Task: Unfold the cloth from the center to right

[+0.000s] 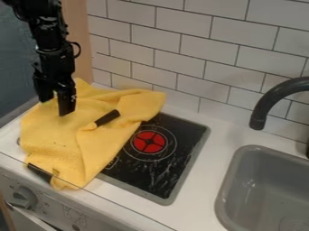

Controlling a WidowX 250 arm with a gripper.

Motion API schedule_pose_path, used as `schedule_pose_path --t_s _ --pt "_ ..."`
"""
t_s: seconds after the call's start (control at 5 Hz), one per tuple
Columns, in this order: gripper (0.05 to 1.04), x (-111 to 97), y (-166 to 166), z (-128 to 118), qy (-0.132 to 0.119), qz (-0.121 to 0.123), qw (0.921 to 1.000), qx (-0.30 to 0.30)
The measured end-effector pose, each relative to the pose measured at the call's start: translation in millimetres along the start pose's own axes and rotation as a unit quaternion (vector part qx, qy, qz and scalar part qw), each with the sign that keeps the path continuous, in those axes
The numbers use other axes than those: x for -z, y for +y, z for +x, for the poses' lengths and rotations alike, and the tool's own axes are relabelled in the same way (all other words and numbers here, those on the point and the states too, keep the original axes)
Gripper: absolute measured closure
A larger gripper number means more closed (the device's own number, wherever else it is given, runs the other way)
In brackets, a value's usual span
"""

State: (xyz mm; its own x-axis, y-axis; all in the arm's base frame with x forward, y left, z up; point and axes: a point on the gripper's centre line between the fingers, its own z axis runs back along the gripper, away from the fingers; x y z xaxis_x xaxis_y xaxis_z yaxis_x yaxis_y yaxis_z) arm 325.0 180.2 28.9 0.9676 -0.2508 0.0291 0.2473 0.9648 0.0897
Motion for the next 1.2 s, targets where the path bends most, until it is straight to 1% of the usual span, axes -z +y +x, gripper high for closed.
schedule_pose_path --t_s 0.2,0.4,0.8,1.0,1.2 --pt "0.084 -11.7 -14.2 3.0 -0.016 0.001 0.9997 0.02" --pt "0.084 -19.1 -32.6 14.2 -0.029 -0.001 0.9982 0.053" --pt "0.084 -23.0 -53.0 33.0 -0.034 0.004 0.9969 0.071" --pt "0.084 -12.4 -58.2 39.8 -0.022 0.006 0.9963 0.082" --pt "0.084 -8.7 -63.4 45.0 -0.019 0.017 0.9949 0.098"
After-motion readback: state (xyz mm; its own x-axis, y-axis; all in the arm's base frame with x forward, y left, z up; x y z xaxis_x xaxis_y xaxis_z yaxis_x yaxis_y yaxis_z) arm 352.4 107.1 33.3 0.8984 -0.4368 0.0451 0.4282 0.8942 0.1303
